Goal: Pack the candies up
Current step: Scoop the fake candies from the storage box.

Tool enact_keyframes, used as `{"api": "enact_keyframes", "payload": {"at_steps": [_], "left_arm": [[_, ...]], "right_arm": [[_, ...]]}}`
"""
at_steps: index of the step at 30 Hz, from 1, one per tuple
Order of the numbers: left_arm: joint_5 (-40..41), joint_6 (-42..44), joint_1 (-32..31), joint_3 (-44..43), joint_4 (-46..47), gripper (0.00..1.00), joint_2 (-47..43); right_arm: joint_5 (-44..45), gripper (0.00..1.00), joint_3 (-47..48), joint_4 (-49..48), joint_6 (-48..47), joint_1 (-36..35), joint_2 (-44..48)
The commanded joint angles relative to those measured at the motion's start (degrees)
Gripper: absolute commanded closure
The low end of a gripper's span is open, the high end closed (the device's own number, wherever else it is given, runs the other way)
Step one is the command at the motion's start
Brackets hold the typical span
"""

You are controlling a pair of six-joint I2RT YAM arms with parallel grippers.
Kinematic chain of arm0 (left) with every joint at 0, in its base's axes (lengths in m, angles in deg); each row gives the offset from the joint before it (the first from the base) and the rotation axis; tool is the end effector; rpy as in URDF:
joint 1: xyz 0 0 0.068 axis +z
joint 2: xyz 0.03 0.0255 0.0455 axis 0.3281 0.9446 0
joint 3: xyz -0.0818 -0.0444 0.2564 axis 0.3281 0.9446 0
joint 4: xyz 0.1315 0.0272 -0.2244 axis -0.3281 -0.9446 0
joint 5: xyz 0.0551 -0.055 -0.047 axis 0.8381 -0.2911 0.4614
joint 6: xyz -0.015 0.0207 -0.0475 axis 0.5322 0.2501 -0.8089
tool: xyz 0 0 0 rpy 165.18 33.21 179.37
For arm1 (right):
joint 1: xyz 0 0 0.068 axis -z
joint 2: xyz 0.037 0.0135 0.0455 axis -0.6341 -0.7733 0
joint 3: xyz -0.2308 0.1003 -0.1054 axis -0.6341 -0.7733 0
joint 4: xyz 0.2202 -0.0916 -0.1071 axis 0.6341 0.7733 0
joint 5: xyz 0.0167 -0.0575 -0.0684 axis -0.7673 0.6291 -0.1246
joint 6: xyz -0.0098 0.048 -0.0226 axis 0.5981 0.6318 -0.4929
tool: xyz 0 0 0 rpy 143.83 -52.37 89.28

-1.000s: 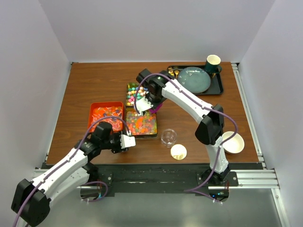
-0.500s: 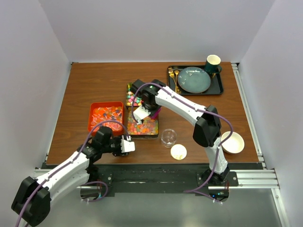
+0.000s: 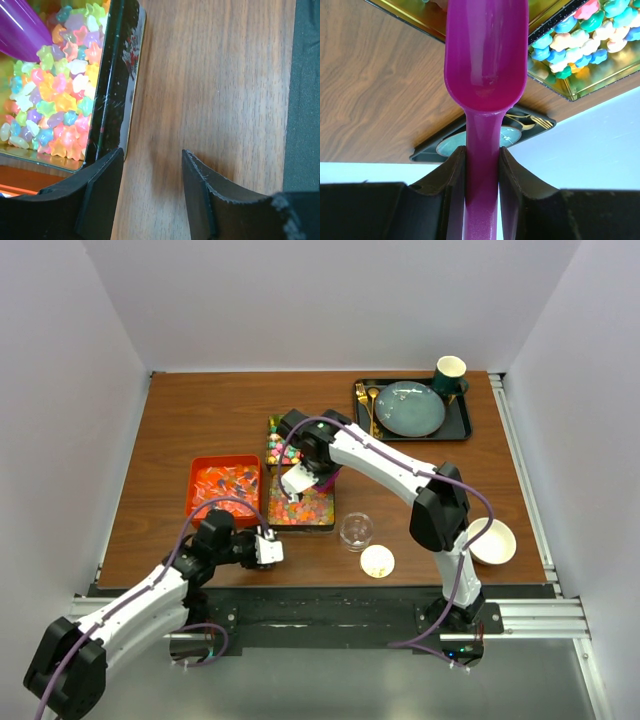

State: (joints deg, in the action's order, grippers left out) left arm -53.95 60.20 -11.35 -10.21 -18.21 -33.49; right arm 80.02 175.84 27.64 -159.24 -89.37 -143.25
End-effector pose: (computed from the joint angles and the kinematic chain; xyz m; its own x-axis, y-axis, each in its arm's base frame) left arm 0.1190 -0.0904 0.1469 0.1576 0.5979 -0.7859 0.9249 0.1894 0.3296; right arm 0.2814 0.3168 0.2704 0.6235 -0.7161 0.3138 -0.6796 -0.6949 -0.2353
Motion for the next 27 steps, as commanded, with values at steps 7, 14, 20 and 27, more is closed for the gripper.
{"api": "enact_keyframes", "payload": {"at_steps": [7,14,20,27], "left_arm": [[0.07,-2.72,0.35,2.51,9.61,0.44,0.30],[1.57,-3.87,0.62,2.86,11.19,0.45,1.62],[1.30,-3.69,0.79,3.21,11.72,0.45,2.06],[2.36,-4.66,0.79,2.51,13.04,0.45,4.79]], "right_arm": [[-10.32,1.00,-3.91,3.29,-0.66,-1.84,1.42],[-12.43,1.00,-2.86,3.64,-1.01,-1.66,2.56],[-14.27,1.00,-5.83,2.24,-1.27,0.18,4.14],[-15.15,1.00,-9.89,-4.61,-2.42,2.47,3.54]]}}
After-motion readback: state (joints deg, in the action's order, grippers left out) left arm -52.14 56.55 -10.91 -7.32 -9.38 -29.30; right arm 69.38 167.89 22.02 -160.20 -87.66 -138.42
